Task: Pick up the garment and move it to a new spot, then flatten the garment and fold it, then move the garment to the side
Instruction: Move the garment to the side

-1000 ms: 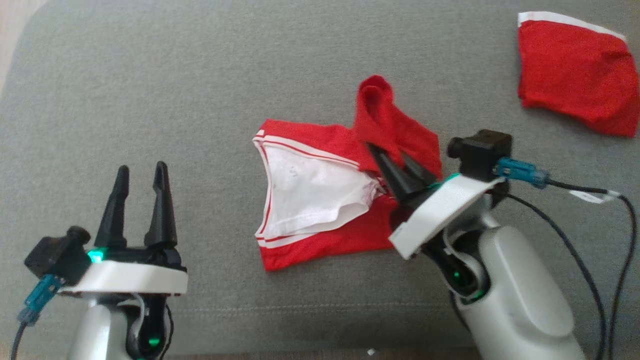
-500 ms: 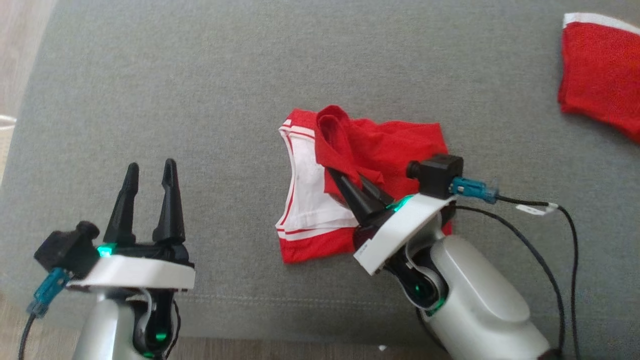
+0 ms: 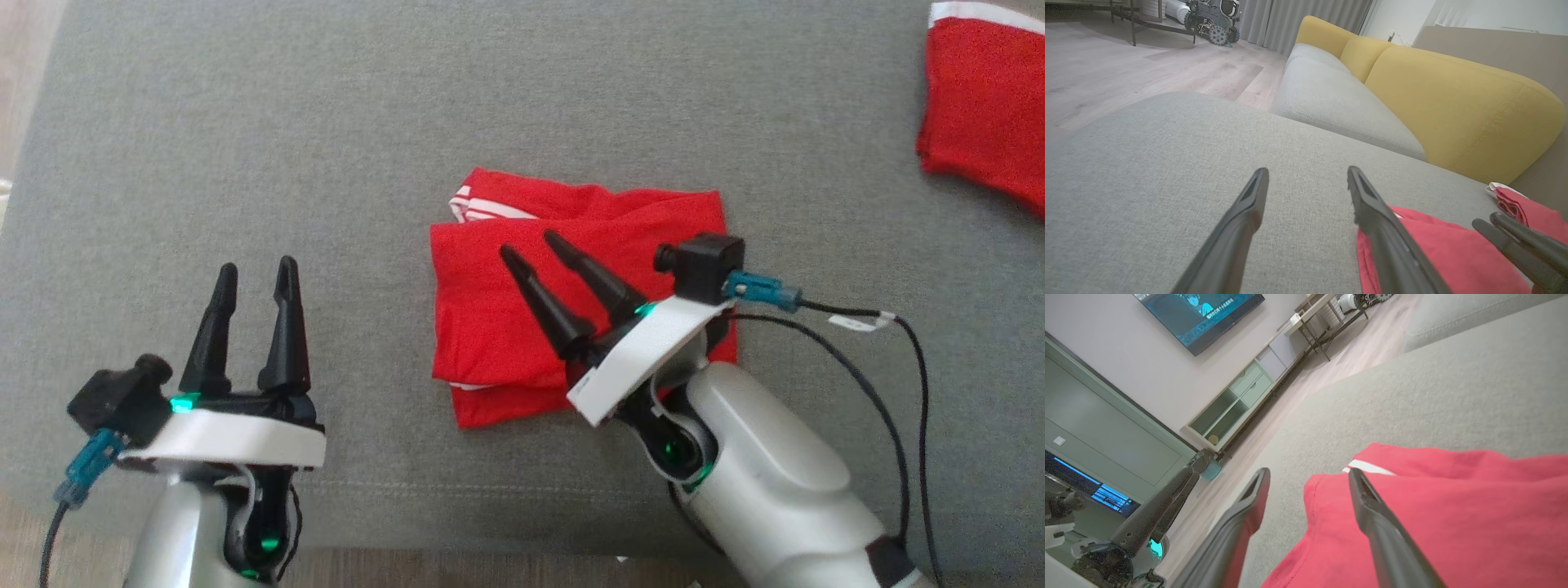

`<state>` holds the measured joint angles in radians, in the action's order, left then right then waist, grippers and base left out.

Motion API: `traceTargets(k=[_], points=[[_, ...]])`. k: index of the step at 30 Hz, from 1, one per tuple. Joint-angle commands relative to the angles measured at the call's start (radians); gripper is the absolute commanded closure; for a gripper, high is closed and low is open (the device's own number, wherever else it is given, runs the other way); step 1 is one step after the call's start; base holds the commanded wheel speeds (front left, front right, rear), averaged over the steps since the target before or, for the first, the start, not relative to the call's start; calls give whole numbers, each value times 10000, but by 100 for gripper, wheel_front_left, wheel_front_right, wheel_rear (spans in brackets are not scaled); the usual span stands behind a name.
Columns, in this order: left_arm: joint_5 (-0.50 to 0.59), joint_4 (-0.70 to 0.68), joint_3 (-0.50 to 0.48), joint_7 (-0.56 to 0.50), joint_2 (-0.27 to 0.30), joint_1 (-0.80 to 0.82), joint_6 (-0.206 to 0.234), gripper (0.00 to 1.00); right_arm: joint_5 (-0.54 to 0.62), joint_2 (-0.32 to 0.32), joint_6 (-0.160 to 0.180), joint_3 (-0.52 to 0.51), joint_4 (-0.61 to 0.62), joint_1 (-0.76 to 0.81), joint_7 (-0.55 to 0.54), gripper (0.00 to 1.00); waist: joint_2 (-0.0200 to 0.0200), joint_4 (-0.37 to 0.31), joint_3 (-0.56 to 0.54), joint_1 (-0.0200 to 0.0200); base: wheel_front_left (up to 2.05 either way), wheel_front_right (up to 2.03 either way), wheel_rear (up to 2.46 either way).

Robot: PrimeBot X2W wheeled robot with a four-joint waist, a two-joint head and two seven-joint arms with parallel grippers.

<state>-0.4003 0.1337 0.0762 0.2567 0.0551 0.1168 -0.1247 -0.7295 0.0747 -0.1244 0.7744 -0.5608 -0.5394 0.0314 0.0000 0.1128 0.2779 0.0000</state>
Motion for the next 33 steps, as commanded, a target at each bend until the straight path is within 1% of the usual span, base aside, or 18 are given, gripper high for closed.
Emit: traceTargets(k=[1, 4, 6, 11, 13, 16, 21, 24, 27, 33], points=[[3, -300, -428, 51, 75, 283, -59, 0, -12, -244, -63, -11, 341, -270, 147, 0, 0, -114, -79, 0, 0, 0, 0], [45, -342, -487, 51, 83, 250, -59, 0, 271, -244, -63, -534, 322, -448, 241, 0, 0, -319, -200, 0, 0, 0, 0], [71, -373, -524, 51, 90, 231, -59, 0, 741, -244, -63, -1038, 255, -566, 249, 0, 0, -453, -283, 0, 0, 0, 0], [134, -531, -564, 51, 94, 196, -59, 0, 2640, -233, -63, -2688, 364, -557, 175, 0, 0, -775, -427, 0, 0, 0, 0], [151, -611, -584, 51, 94, 194, -59, 0, 3400, -70, -63, -3265, 677, -355, 174, 0, 0, -897, -458, 0, 0, 0, 0], [198, -762, -563, 51, 88, 229, -59, 0, 4540, 358, -63, -3919, 1300, 124, 317, 0, 0, -1008, -492, 0, 0, 0, 0], [342, -1114, -577, 51, 68, 335, -59, 0, 5936, 836, -63, -4764, 2466, 1109, 830, 0, 0, -1097, -407, 0, 0, 0, 0], [468, -1328, -570, 51, 44, 406, -59, 0, 6580, 762, -63, -5421, 3115, 1839, 1273, 0, 0, -1077, -385, 0, 0, 0, 0], [614, -1481, -564, 51, 19, 403, -59, 0, 7045, 558, -63, -6045, 3522, 2478, 1623, 0, 0, -1069, -359, 0, 0, 0, 0], [1072, -1763, -195, 51, 5, 241, -59, 0, 7434, 102, -63, -6808, 4006, 3263, 2073, 0, 0, -1046, -380, 0, 0, 0, 0]])
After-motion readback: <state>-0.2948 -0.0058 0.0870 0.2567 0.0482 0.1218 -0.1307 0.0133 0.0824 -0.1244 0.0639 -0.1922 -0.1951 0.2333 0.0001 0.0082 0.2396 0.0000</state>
